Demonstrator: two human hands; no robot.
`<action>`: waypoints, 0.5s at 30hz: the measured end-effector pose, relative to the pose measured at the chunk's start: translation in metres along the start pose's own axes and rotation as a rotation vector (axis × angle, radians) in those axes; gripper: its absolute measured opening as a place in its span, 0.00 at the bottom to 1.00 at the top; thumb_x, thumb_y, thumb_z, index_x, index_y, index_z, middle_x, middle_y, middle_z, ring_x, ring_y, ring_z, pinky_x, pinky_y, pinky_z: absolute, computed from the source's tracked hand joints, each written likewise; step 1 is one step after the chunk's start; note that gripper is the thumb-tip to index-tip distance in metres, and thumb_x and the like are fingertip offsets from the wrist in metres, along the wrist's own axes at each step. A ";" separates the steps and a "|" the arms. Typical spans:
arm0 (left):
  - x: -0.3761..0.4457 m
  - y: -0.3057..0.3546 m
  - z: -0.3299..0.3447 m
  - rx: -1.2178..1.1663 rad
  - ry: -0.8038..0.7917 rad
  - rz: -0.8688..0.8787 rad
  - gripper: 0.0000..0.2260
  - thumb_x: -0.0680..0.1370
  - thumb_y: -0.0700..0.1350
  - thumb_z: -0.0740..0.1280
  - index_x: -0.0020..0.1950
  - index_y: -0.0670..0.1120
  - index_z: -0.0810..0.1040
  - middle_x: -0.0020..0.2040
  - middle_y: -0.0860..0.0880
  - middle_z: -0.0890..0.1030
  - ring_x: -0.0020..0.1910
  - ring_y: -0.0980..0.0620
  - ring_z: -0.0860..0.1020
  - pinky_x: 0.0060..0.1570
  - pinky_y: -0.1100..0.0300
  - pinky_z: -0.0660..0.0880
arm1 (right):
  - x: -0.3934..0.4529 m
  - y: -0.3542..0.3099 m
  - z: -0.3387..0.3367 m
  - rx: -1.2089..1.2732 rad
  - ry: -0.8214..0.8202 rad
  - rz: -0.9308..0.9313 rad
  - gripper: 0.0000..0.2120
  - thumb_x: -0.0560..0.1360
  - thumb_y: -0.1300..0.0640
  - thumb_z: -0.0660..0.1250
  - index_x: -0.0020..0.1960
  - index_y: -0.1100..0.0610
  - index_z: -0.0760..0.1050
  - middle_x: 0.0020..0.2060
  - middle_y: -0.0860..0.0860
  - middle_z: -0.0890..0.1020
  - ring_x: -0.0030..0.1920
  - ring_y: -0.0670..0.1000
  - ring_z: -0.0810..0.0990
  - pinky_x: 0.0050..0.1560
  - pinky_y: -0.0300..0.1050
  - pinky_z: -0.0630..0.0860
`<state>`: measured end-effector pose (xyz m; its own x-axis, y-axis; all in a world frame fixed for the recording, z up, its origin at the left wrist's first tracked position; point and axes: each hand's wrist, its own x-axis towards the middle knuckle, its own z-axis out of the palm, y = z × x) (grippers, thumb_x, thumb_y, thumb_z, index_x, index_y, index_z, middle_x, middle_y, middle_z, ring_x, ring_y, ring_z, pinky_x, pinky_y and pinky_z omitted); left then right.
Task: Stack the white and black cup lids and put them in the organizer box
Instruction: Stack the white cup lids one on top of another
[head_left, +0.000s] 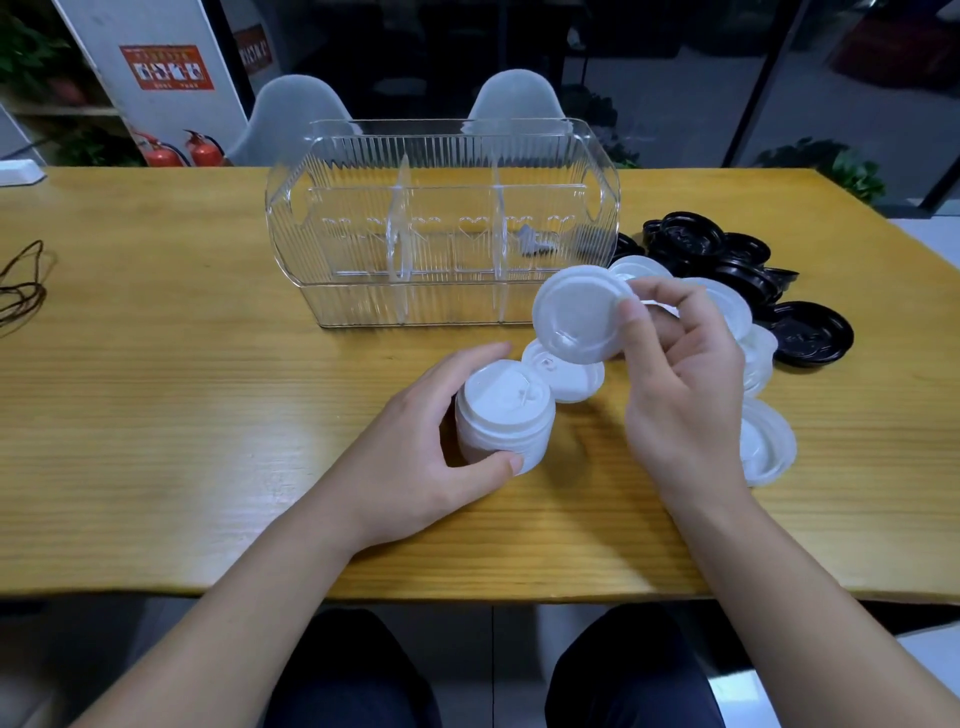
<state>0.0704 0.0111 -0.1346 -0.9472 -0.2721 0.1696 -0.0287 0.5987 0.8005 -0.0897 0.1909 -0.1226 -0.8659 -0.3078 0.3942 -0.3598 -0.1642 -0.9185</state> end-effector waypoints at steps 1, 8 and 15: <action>0.000 0.001 0.000 -0.001 -0.006 0.009 0.41 0.78 0.50 0.84 0.86 0.62 0.69 0.79 0.65 0.76 0.81 0.59 0.73 0.81 0.51 0.71 | 0.001 0.000 0.000 0.046 0.001 0.030 0.05 0.89 0.54 0.68 0.62 0.54 0.79 0.47 0.56 0.90 0.47 0.52 0.86 0.53 0.54 0.83; -0.002 0.005 0.004 -0.026 0.116 0.153 0.36 0.82 0.55 0.80 0.87 0.54 0.69 0.81 0.59 0.76 0.84 0.53 0.72 0.81 0.56 0.69 | 0.003 -0.006 0.002 0.317 -0.123 0.224 0.07 0.89 0.56 0.66 0.62 0.59 0.80 0.43 0.54 0.87 0.42 0.51 0.83 0.46 0.44 0.81; -0.002 0.010 0.006 0.007 0.262 0.268 0.41 0.78 0.51 0.82 0.88 0.47 0.70 0.79 0.53 0.77 0.80 0.50 0.76 0.80 0.58 0.70 | -0.003 -0.007 0.006 0.324 -0.311 0.170 0.11 0.83 0.53 0.70 0.59 0.61 0.81 0.40 0.53 0.86 0.39 0.49 0.81 0.41 0.39 0.77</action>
<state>0.0696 0.0225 -0.1305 -0.8076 -0.2885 0.5143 0.2059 0.6793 0.7044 -0.0828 0.1874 -0.1168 -0.7404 -0.6133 0.2750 -0.0520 -0.3556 -0.9332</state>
